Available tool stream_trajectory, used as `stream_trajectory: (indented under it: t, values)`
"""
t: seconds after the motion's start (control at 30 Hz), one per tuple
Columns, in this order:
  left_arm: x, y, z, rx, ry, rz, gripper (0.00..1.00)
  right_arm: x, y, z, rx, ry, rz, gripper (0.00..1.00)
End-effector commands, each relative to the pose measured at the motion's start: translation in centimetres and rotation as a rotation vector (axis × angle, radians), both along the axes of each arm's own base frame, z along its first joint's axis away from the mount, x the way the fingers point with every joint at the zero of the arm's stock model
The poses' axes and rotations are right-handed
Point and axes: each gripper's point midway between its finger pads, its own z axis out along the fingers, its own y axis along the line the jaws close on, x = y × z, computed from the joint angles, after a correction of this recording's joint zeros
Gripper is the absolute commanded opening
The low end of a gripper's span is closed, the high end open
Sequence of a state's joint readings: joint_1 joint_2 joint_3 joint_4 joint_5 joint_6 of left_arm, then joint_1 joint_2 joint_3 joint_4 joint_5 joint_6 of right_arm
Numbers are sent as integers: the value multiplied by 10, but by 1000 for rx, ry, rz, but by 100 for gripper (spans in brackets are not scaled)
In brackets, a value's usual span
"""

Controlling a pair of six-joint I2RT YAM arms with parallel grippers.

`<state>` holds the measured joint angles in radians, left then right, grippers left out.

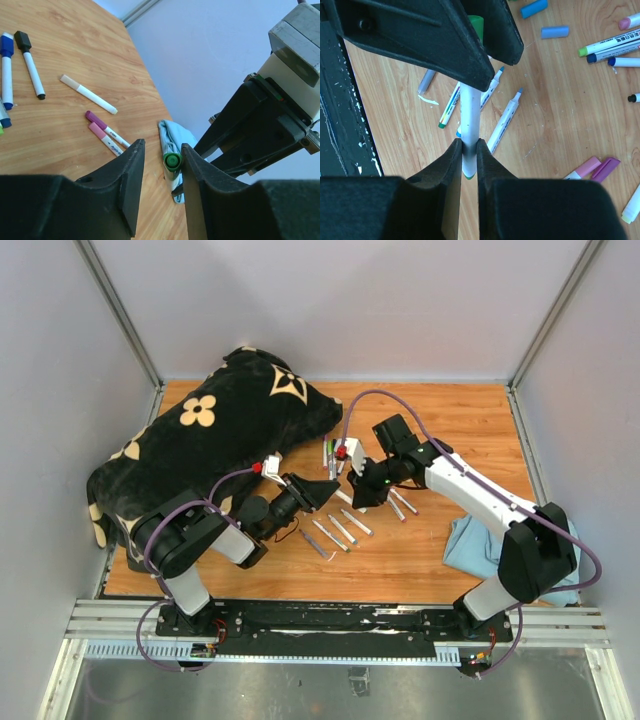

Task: Open the pen caps
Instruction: Pick up the pen from the center of the board, then open the pen cap from the pen.

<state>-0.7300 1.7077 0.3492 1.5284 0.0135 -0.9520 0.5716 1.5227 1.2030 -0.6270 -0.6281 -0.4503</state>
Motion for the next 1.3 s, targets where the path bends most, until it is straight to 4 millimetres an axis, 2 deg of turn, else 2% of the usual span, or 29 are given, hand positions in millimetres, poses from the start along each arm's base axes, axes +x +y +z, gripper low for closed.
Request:
stream_trajectory:
  t: [0.0,0.07,0.2,0.27,0.43,0.5,0.57,0.67,0.83,0.97,1.1,1.27]
  values:
    - [-11,3,64,-169,-192,-23,36,-11,4,-7,-15,23,44,1]
    - [-12,2,66,-172,-195,-29,28,-11,4,-7,-18,21,45,1]
    - [-14,1,67,-172,-201,-38,2,-12,4,-7,-16,19,50,1]
    - [-16,0,67,-168,-206,-48,0,-13,5,-6,-9,20,56,3]
    - [-30,-5,76,-165,-244,-80,0,-17,9,1,30,32,61,47]
    - [-36,-9,81,-169,-262,-95,0,-20,12,4,59,42,66,55]
    - [-41,-12,85,-172,-274,-107,0,-22,15,7,81,51,68,57]
    - [-46,-14,89,-180,-285,-117,0,-25,17,7,94,65,74,52]
    - [-41,-6,93,-183,-295,-64,0,-28,18,9,106,70,91,25]
    - [-27,11,103,-194,-311,48,0,-33,18,9,114,89,118,4]
    - [-1,44,116,-243,-301,169,0,-38,19,8,121,110,135,1]
    - [26,83,148,-263,-353,316,0,-39,20,-1,107,147,145,1]
